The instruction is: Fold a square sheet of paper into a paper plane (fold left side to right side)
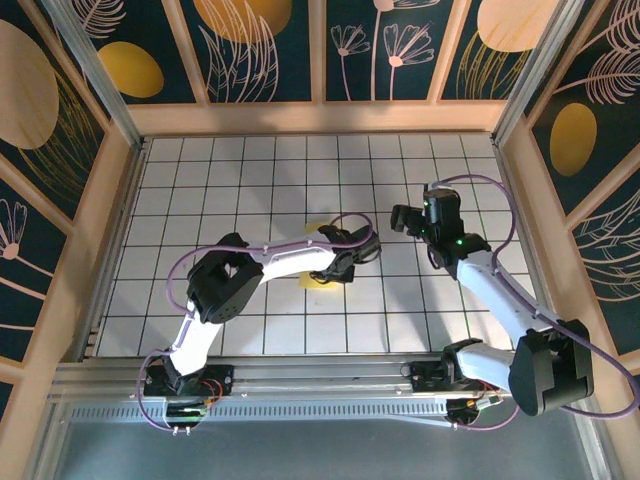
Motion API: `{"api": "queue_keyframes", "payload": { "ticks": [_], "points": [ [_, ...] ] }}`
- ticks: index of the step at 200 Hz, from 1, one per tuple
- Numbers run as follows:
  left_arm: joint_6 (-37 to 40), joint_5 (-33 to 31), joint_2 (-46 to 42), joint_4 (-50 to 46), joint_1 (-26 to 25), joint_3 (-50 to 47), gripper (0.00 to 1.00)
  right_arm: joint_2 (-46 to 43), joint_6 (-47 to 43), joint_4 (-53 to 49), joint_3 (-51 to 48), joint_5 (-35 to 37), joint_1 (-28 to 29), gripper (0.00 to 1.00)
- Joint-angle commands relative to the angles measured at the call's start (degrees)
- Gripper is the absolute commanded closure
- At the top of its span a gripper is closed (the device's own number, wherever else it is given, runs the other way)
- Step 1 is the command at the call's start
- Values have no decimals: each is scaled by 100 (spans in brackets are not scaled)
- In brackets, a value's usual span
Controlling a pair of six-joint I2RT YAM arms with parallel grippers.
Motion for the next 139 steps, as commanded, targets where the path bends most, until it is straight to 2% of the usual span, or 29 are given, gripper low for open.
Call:
{"api": "queue_keyframes", "payload": {
  "ticks": [1, 16, 38, 54, 93, 111, 139],
  "points": [
    [120, 798, -401, 902, 285, -299, 55, 127, 122, 84, -31, -255, -76, 1],
    [223, 1265, -725, 1665, 475, -723, 49, 198, 211, 61, -22, -442, -92, 1],
    [226, 1886, -1065, 2531, 819, -1302, 46, 317, 479, 86, -30, -857, -102, 1],
    [238, 2016, -1308, 2896, 1030, -1621, 45, 456, 736, 195, -56, -1549, -102, 5],
    [45, 2521, -2136, 4079, 1668, -2686, 42, 1137, 1485, 678, -41, -3217, -23, 38],
    [-178, 2762, -2549, 4691, 2021, -3306, 40, 1554, 1697, 847, 54, -3507, 204, 50],
    [-597, 3055, -2917, 5556, 2477, -4112, 38, 2289, 1821, 954, 335, -3521, 669, 68]
  ]
}}
